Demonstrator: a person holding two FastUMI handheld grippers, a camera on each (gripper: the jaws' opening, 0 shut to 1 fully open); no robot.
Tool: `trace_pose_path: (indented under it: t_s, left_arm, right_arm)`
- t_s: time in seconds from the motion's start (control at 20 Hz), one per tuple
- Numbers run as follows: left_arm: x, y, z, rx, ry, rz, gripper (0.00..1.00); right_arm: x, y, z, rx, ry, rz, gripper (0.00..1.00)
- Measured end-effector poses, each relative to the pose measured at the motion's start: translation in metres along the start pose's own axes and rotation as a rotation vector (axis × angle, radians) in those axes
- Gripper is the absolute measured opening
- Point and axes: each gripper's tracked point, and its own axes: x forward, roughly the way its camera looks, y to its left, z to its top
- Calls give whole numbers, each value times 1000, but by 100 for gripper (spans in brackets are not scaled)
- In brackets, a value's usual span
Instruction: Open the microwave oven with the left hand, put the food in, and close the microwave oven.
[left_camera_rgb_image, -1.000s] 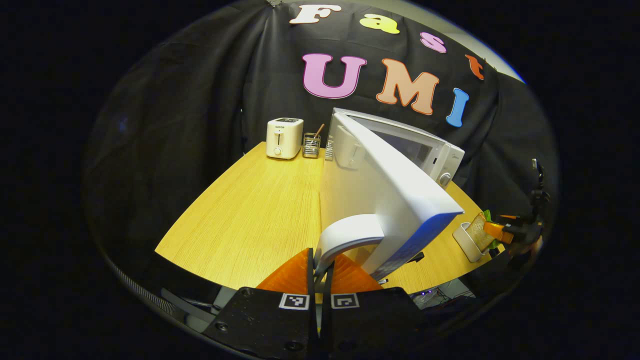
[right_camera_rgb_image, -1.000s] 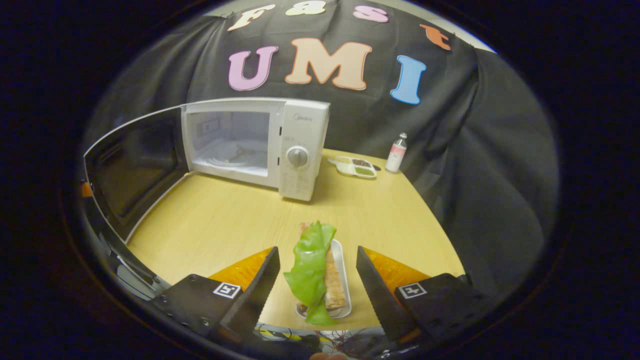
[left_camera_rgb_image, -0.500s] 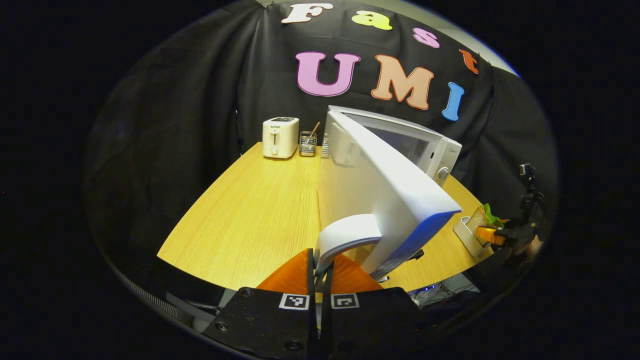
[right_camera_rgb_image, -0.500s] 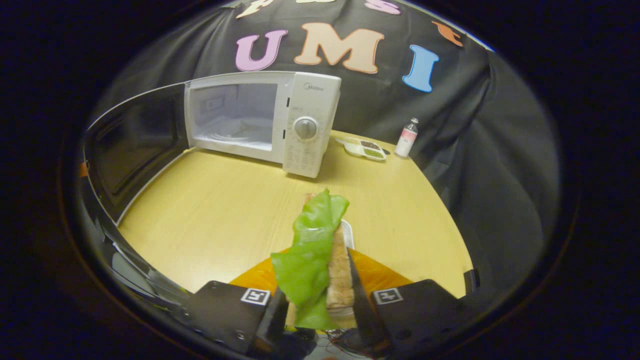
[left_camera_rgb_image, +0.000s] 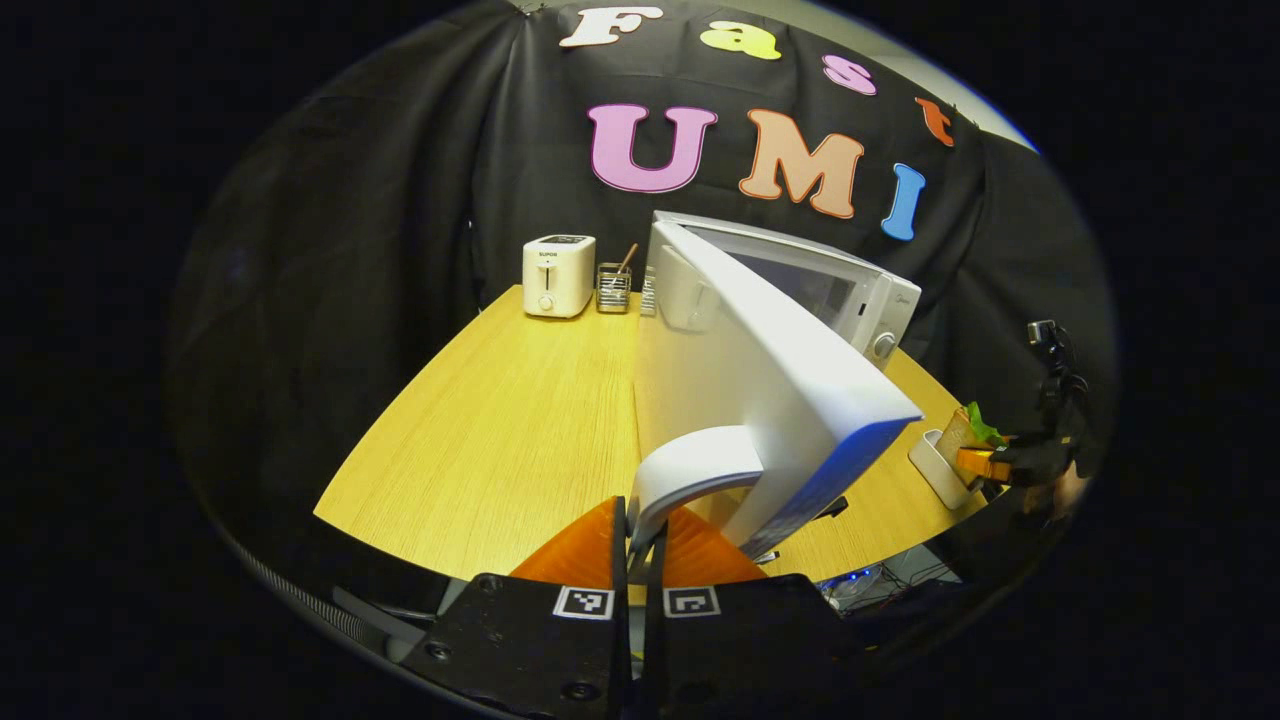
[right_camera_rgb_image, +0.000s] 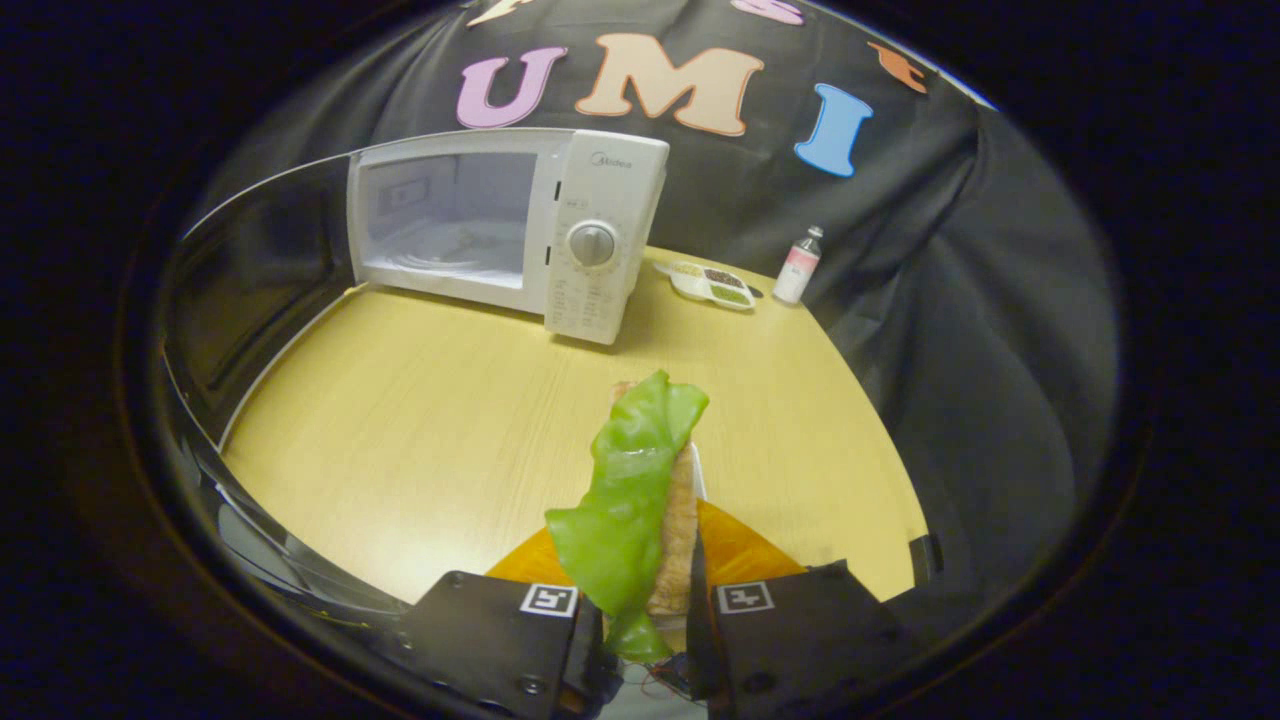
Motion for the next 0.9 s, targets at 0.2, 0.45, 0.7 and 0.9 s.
trace_pose_path:
  t_s: [0.2, 0.45, 0.7, 0.9]
  left_arm:
    - [3, -3, -2, -23, -1, -3, 18]
    - [0, -3, -2, -37, 15, 15, 71]
    - [-14, -9, 11, 5, -16, 6, 75]
    - [-30, -16, 21, 24, -22, -3, 79]
  right_arm:
    - [-7, -4, 18, 14, -37, 7, 36]
    - [-7, -5, 32, 60, -41, 26, 36]
    - [-5, 0, 40, 52, -39, 42, 31]
    - [-4, 12, 53, 43, -52, 66, 36]
